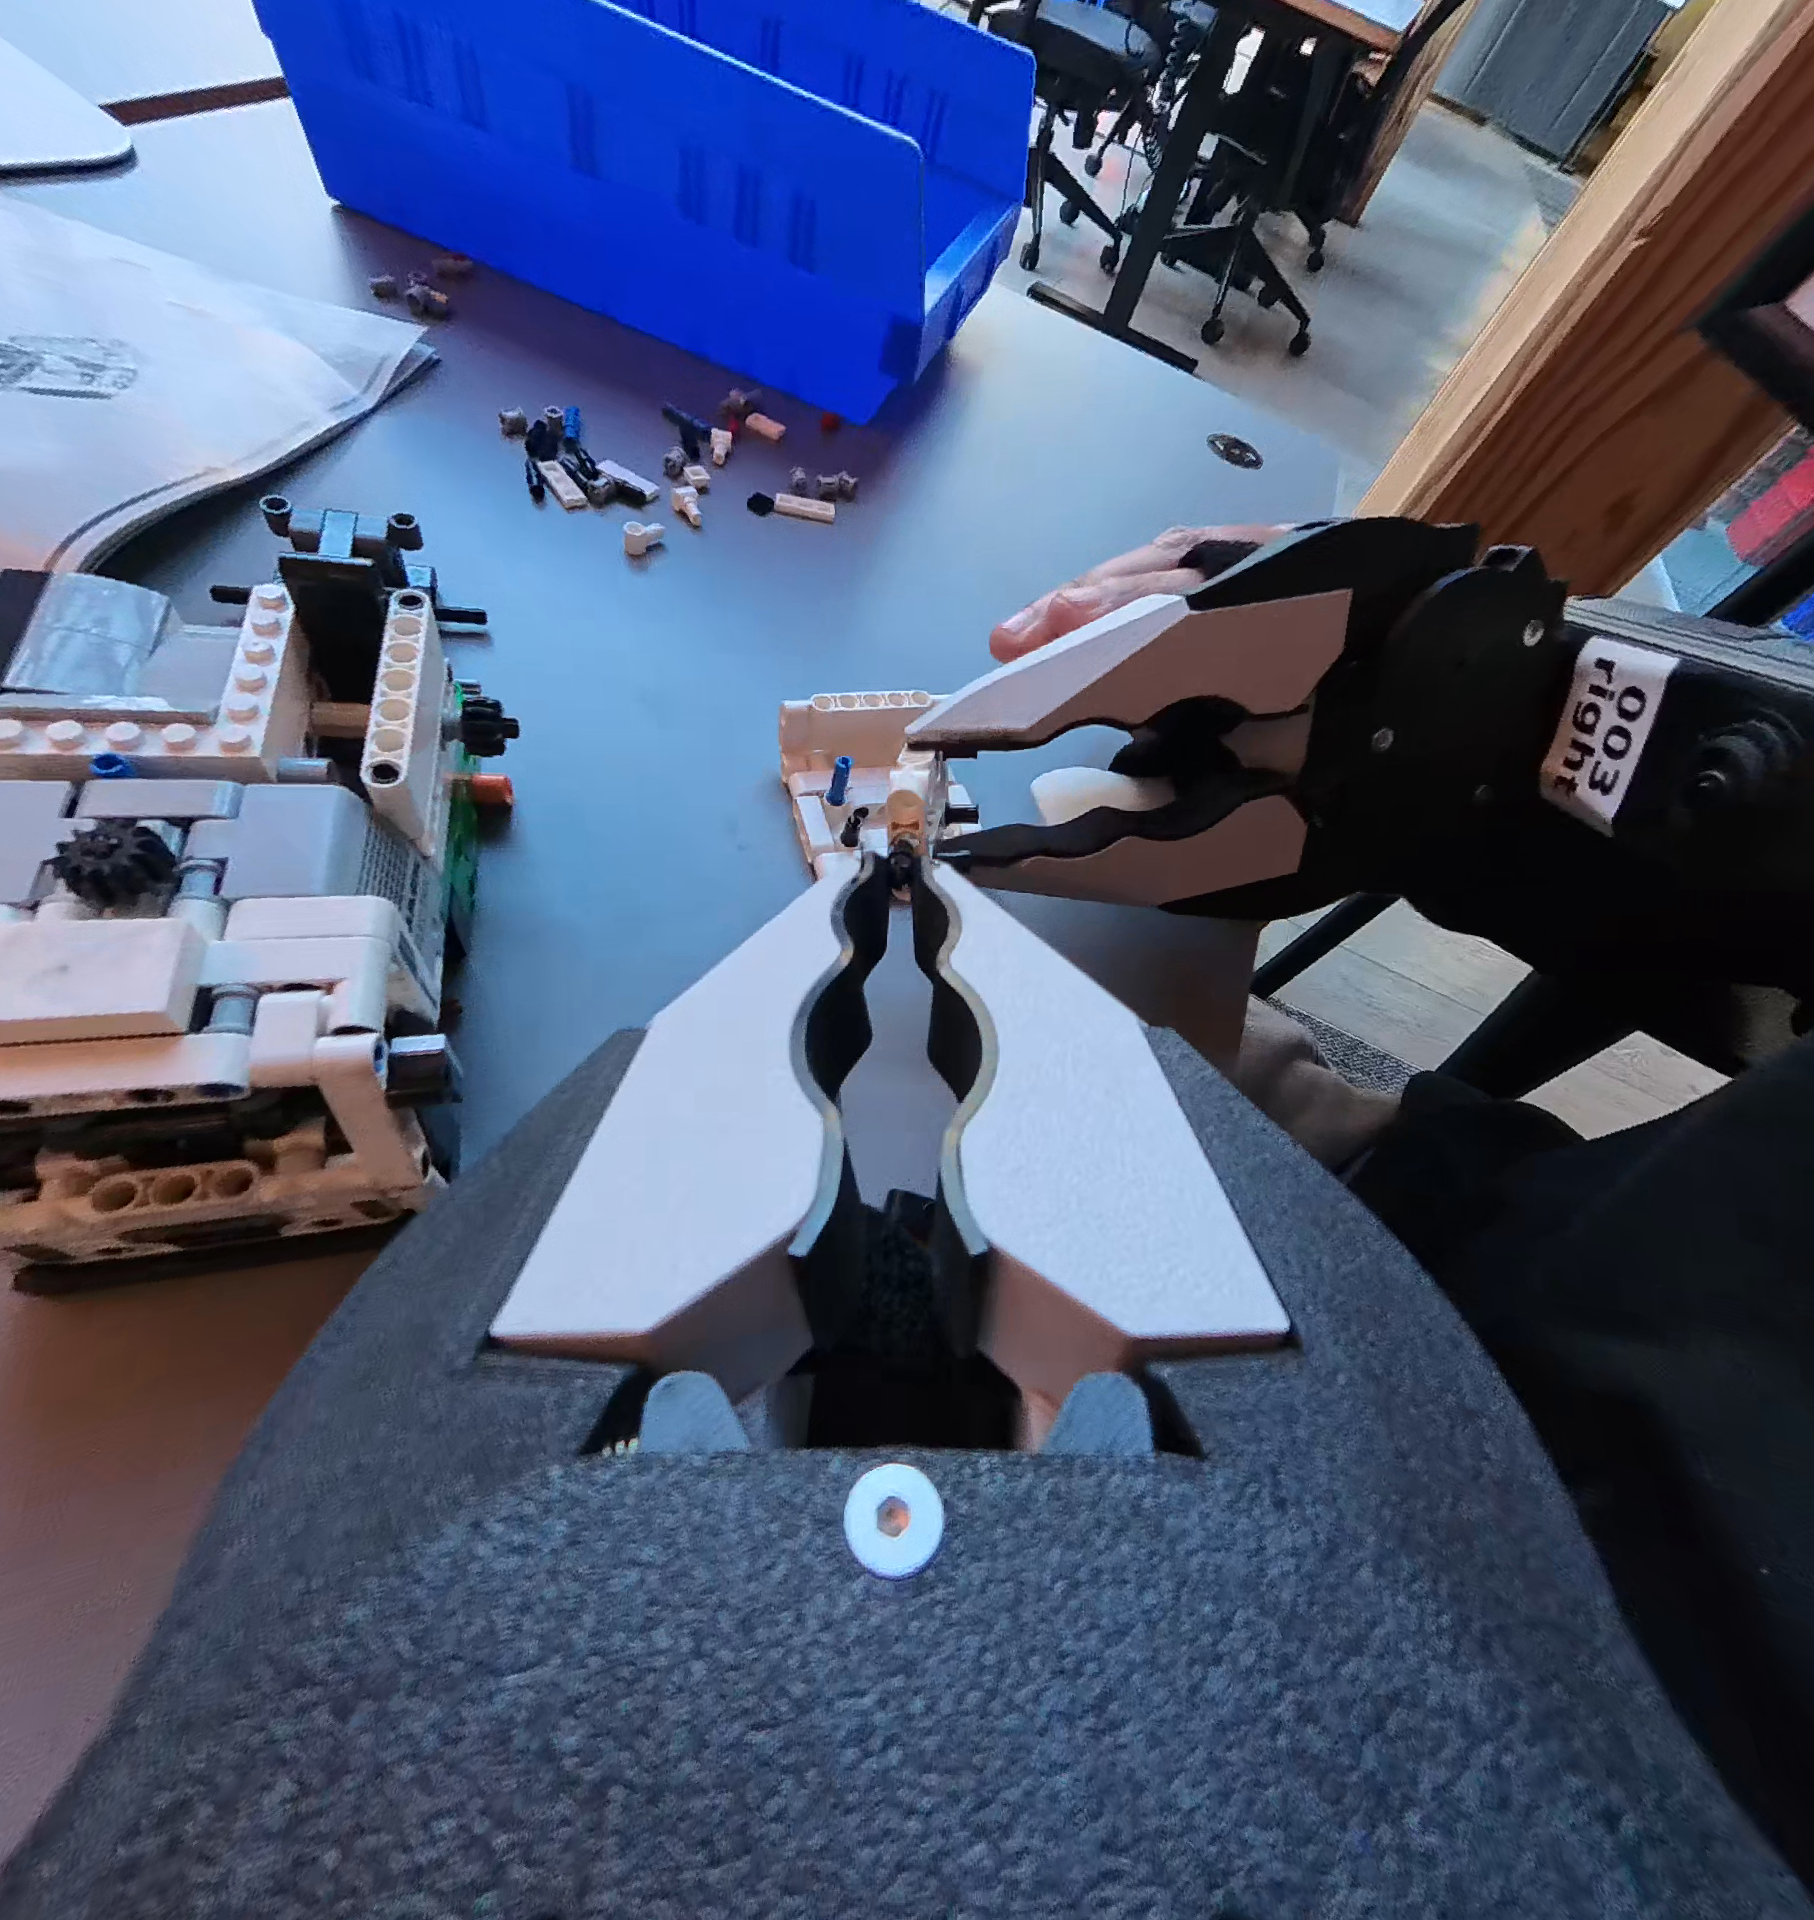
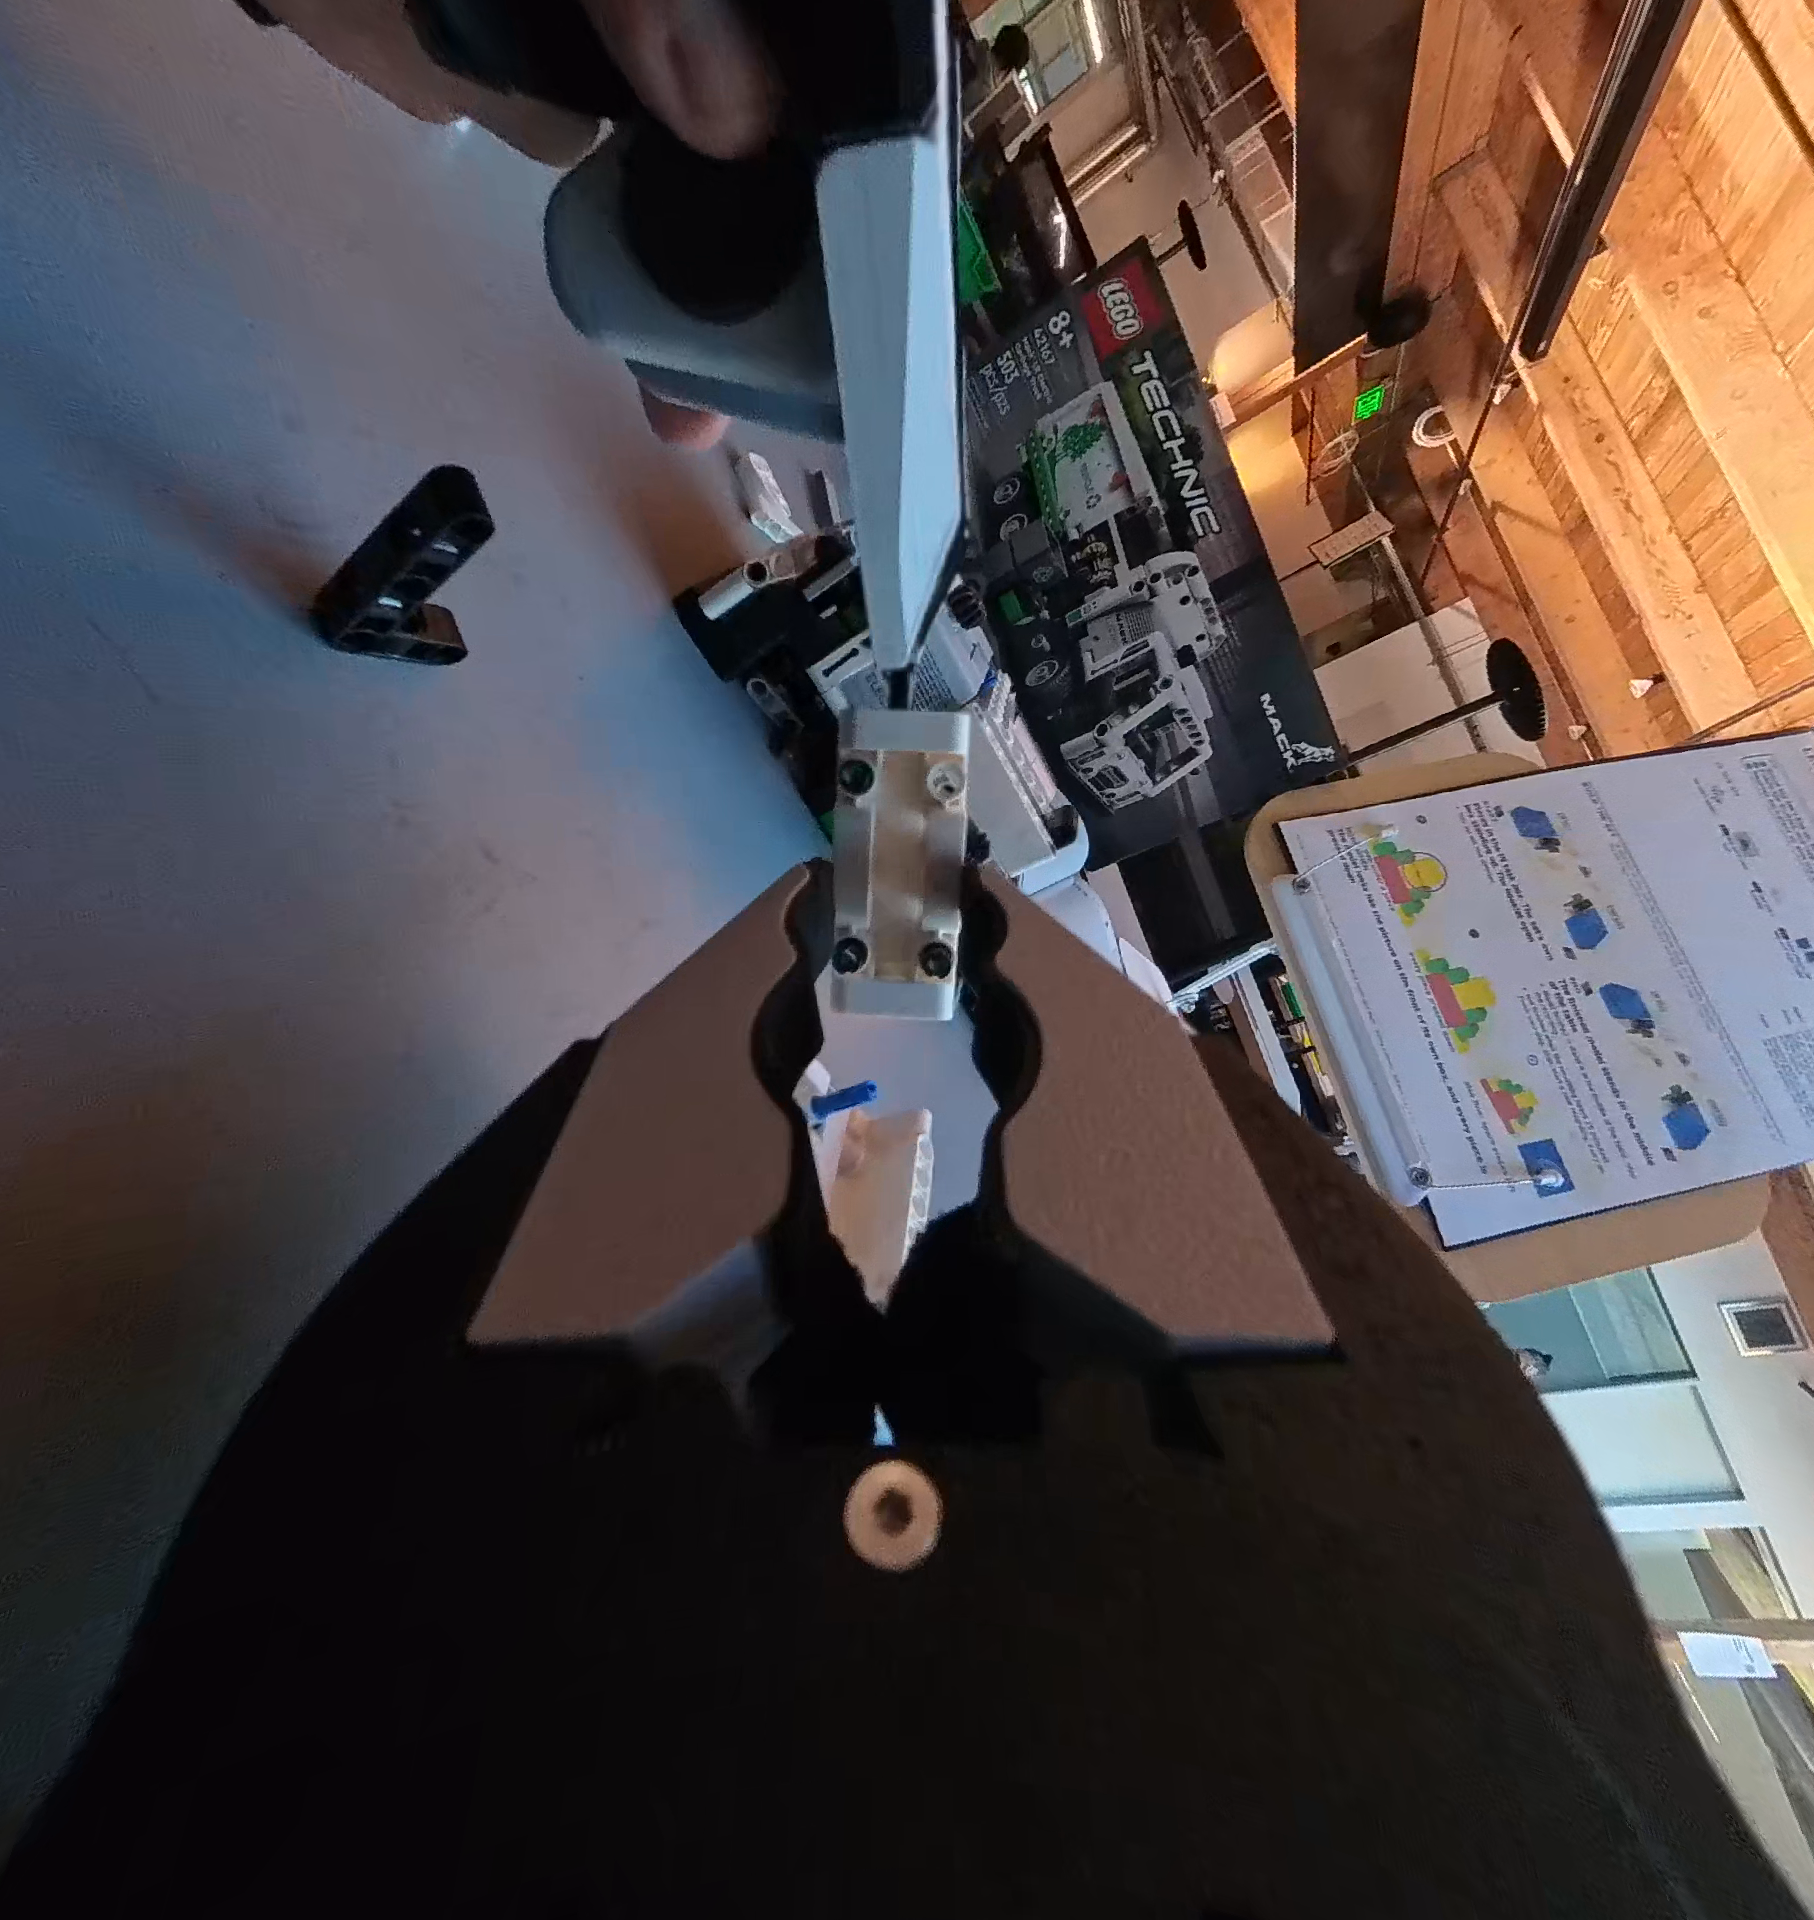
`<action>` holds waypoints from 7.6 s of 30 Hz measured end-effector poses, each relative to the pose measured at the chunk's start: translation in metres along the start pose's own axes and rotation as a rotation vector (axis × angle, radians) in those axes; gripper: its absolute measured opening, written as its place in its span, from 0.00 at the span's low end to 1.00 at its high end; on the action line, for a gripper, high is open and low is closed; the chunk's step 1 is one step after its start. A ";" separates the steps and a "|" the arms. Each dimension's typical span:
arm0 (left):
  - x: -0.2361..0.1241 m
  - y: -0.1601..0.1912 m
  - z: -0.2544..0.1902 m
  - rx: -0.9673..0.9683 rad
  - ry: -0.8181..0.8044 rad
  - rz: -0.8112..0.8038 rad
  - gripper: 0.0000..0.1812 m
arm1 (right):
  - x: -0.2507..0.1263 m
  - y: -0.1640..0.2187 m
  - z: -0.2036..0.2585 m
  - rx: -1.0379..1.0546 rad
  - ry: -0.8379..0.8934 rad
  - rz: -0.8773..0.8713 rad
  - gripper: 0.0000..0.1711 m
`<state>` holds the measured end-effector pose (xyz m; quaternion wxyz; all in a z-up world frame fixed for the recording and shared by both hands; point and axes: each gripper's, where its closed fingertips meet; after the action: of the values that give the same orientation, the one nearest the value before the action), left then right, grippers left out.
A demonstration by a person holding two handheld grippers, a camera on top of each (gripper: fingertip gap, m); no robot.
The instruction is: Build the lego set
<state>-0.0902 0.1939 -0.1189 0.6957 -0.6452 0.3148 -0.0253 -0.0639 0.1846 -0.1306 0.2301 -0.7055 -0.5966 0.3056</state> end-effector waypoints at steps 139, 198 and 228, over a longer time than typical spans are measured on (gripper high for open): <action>-0.042 0.055 -0.011 -0.131 0.002 0.056 0.04 | -0.013 -0.028 0.067 0.946 -0.431 0.363 0.20; -0.033 0.037 -0.007 -0.208 0.167 -0.042 0.03 | -0.022 -0.026 0.043 0.991 -0.876 0.233 0.19; -0.031 0.052 -0.015 -0.159 0.004 0.045 0.04 | -0.019 -0.006 0.087 0.850 -0.748 0.373 0.11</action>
<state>-0.1410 0.2025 -0.1533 0.6422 -0.6910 0.3316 0.0142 -0.1317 0.1637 -0.1851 0.2090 -0.4887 -0.3285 0.7808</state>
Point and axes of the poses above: each gripper's, where its closed fingertips meet, x out along the fingers, y out of its underside, z = x × y across the jaws, and after that the axes turned 13 degrees about x, right-handed
